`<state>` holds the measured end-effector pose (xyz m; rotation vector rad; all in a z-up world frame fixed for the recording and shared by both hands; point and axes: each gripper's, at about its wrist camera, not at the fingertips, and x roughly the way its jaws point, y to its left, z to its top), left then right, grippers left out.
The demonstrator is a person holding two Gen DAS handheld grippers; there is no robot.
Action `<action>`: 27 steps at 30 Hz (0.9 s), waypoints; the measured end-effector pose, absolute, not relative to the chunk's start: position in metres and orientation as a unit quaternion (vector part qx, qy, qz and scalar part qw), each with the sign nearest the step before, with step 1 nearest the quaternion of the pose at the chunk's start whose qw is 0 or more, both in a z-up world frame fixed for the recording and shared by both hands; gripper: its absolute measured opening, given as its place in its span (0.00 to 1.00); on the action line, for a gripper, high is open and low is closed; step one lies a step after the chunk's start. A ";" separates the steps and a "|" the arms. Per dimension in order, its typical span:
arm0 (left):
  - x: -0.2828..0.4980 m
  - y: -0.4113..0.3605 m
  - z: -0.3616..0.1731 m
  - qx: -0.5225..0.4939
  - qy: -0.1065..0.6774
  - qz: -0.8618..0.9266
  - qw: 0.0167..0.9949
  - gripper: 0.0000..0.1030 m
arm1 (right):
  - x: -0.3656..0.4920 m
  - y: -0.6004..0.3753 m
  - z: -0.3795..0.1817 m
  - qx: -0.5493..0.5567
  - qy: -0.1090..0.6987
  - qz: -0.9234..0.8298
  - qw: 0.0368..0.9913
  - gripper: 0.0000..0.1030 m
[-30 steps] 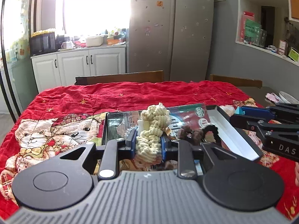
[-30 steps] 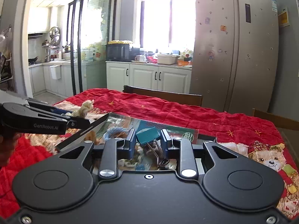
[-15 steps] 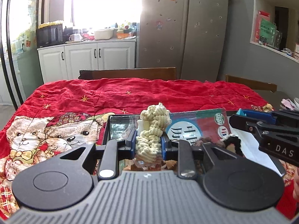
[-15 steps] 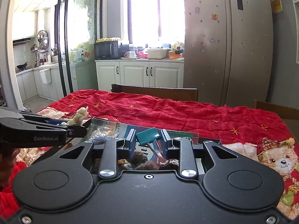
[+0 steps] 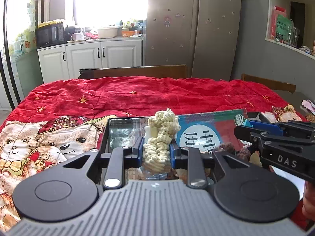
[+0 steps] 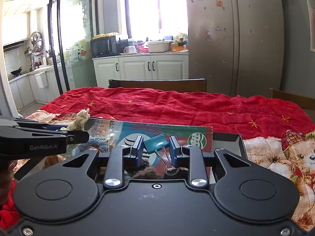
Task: Organize objects
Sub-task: 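Lower the cream ring and teal binder clip into the box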
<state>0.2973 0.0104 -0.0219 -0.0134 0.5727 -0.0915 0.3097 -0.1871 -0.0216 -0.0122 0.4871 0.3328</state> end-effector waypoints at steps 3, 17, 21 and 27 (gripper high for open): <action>0.301 0.008 -0.025 0.001 0.287 -0.047 0.957 0.29 | 0.314 -0.185 -0.027 -0.005 0.244 0.162 0.956 0.26; 0.306 0.004 -0.034 0.017 0.302 -0.044 0.952 0.30 | 0.326 -0.181 -0.037 -0.009 0.269 0.154 0.951 0.26; 0.307 0.004 -0.035 0.017 0.305 -0.045 0.951 0.30 | 0.328 -0.181 -0.040 -0.010 0.278 0.153 0.948 0.26; 0.308 0.003 -0.038 0.019 0.308 -0.045 0.950 0.30 | 0.331 -0.178 -0.042 -0.013 0.289 0.155 0.945 0.26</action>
